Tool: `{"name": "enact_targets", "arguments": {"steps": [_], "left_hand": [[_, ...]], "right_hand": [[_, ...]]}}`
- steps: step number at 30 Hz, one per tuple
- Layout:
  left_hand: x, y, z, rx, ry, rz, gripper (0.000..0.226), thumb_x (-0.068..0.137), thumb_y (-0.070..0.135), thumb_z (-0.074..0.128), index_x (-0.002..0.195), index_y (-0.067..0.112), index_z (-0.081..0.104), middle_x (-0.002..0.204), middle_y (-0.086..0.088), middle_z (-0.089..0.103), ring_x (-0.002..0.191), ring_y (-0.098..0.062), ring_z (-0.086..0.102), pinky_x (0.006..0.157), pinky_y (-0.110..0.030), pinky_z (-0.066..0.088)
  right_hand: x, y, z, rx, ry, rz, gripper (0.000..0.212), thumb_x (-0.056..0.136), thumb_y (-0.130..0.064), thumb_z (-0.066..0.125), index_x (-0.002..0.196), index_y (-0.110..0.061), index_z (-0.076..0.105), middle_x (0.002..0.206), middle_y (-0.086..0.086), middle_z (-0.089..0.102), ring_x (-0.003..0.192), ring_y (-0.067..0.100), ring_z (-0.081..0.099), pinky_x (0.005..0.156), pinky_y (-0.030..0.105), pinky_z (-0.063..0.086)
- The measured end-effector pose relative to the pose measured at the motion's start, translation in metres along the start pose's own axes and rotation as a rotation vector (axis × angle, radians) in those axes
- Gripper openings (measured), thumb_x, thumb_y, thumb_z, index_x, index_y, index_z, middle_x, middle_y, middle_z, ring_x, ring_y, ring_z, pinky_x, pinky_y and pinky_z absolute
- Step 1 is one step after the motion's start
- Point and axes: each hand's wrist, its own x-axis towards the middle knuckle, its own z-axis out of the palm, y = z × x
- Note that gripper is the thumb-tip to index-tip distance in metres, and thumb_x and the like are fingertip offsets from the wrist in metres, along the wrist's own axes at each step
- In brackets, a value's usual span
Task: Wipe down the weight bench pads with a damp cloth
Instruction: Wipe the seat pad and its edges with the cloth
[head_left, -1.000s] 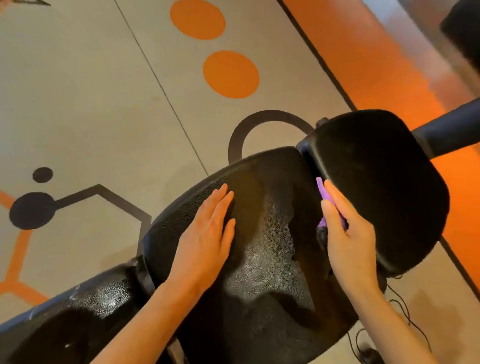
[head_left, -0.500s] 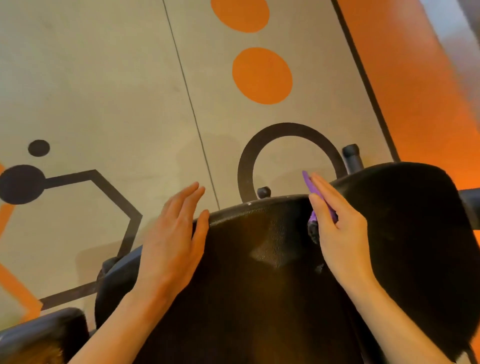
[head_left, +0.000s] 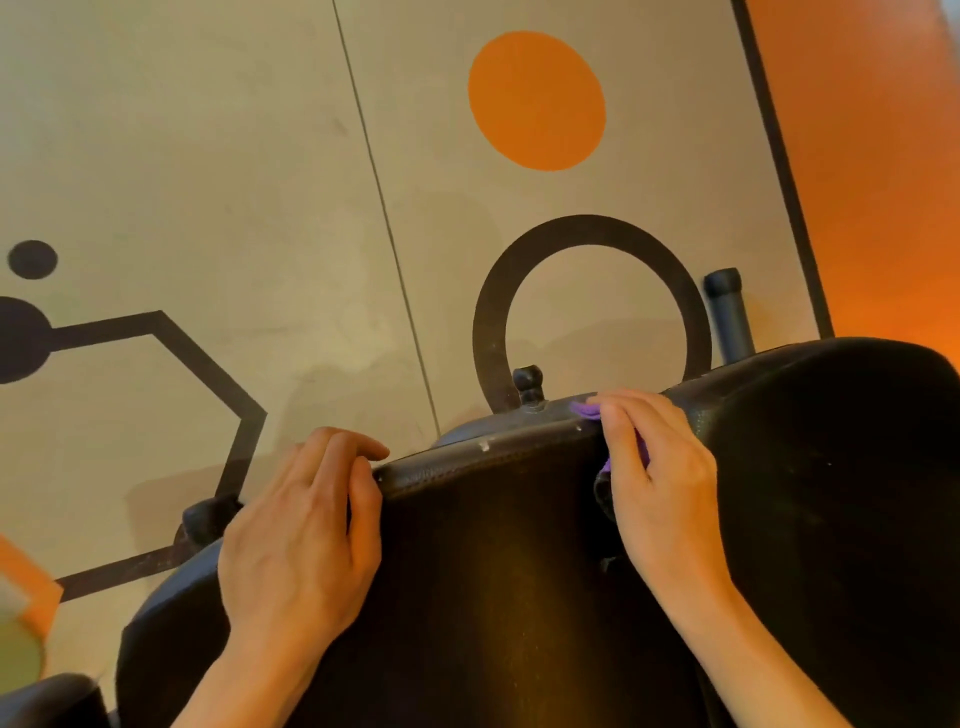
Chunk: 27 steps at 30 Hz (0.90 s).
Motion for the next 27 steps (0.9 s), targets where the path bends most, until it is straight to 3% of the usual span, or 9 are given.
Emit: {"name": "enact_targets", "arguments": {"steps": [3, 7, 9, 14, 16, 20, 22, 25, 27], "left_hand": [[0.002, -0.001, -0.001, 0.021, -0.004, 0.021, 0.033, 0.1, 0.035, 0.025, 0.098, 0.028, 0.057, 0.087, 0.012, 0.057, 0.072, -0.005, 0.055, 0.047, -0.025, 0.049], [0.002, -0.001, -0.001, 0.006, 0.002, 0.054, 0.034, 0.101, 0.035, 0.025, 0.096, 0.027, 0.057, 0.085, 0.01, 0.059, 0.074, -0.009, 0.059, 0.051, -0.027, 0.051], [0.003, -0.001, -0.001, 0.009, -0.005, 0.057, 0.036, 0.101, 0.036, 0.023, 0.096, 0.027, 0.057, 0.083, 0.009, 0.059, 0.072, -0.01, 0.059, 0.049, -0.029, 0.051], [0.005, -0.002, -0.001, 0.022, -0.012, 0.052, 0.039, 0.101, 0.037, 0.021, 0.094, 0.027, 0.057, 0.08, 0.009, 0.057, 0.064, -0.01, 0.057, 0.044, -0.029, 0.048], [0.005, -0.002, -0.001, 0.019, -0.021, 0.049, 0.04, 0.101, 0.037, 0.02, 0.094, 0.026, 0.057, 0.08, 0.008, 0.056, 0.063, -0.01, 0.056, 0.043, -0.028, 0.047], [0.005, -0.003, 0.0, 0.036, -0.021, 0.068, 0.039, 0.101, 0.037, 0.021, 0.094, 0.025, 0.058, 0.081, 0.007, 0.057, 0.062, -0.01, 0.055, 0.043, -0.026, 0.046], [0.005, -0.004, 0.0, 0.024, -0.022, 0.07, 0.039, 0.101, 0.037, 0.021, 0.093, 0.025, 0.058, 0.08, 0.007, 0.056, 0.063, -0.01, 0.056, 0.044, -0.027, 0.047], [0.006, -0.004, 0.001, 0.022, -0.018, 0.073, 0.036, 0.1, 0.034, 0.024, 0.091, 0.024, 0.058, 0.079, 0.007, 0.055, 0.064, -0.011, 0.055, 0.046, -0.029, 0.048], [0.005, -0.004, 0.001, 0.016, -0.013, 0.073, 0.034, 0.1, 0.033, 0.026, 0.091, 0.024, 0.058, 0.079, 0.007, 0.055, 0.064, -0.011, 0.054, 0.048, -0.03, 0.048]], "right_hand": [[-0.007, -0.021, 0.013, -0.109, 0.008, -0.041, 0.028, 0.1, -0.03, 0.038, 0.105, -0.024, 0.065, 0.106, -0.012, 0.06, 0.107, 0.002, 0.052, 0.101, 0.03, 0.044], [-0.021, -0.067, 0.035, -0.284, -0.27, -0.368, 0.031, 0.099, -0.031, 0.035, 0.11, -0.02, 0.062, 0.107, -0.008, 0.062, 0.106, 0.006, 0.054, 0.103, 0.025, 0.039], [-0.009, -0.053, 0.022, -0.304, -0.355, -0.424, 0.032, 0.098, -0.028, 0.036, 0.113, -0.019, 0.062, 0.109, -0.007, 0.063, 0.107, 0.005, 0.055, 0.102, 0.025, 0.042], [0.008, -0.022, -0.01, -0.188, -0.192, -0.008, 0.027, 0.098, -0.027, 0.04, 0.105, -0.025, 0.066, 0.104, -0.016, 0.061, 0.106, -0.004, 0.051, 0.1, 0.027, 0.044], [-0.001, -0.051, 0.015, -0.259, -0.236, -0.087, 0.03, 0.099, -0.029, 0.036, 0.099, -0.023, 0.066, 0.099, -0.014, 0.062, 0.099, -0.002, 0.051, 0.098, 0.024, 0.043], [-0.002, -0.072, 0.021, -0.272, -0.494, -0.309, 0.039, 0.1, -0.032, 0.029, 0.106, -0.021, 0.065, 0.101, -0.009, 0.064, 0.1, 0.004, 0.055, 0.095, 0.022, 0.042], [0.017, -0.045, -0.002, -0.253, -0.511, -0.18, 0.039, 0.099, -0.035, 0.029, 0.108, -0.023, 0.066, 0.101, -0.011, 0.065, 0.102, -0.001, 0.054, 0.099, 0.024, 0.043], [0.033, -0.023, -0.024, -0.261, -0.406, 0.076, 0.034, 0.099, -0.033, 0.034, 0.101, -0.025, 0.067, 0.091, -0.013, 0.063, 0.094, -0.004, 0.055, 0.097, 0.028, 0.045], [0.025, -0.045, -0.002, -0.374, -0.397, 0.021, 0.033, 0.101, -0.029, 0.034, 0.095, -0.023, 0.066, 0.089, -0.011, 0.061, 0.09, 0.001, 0.054, 0.091, 0.027, 0.046]]}}
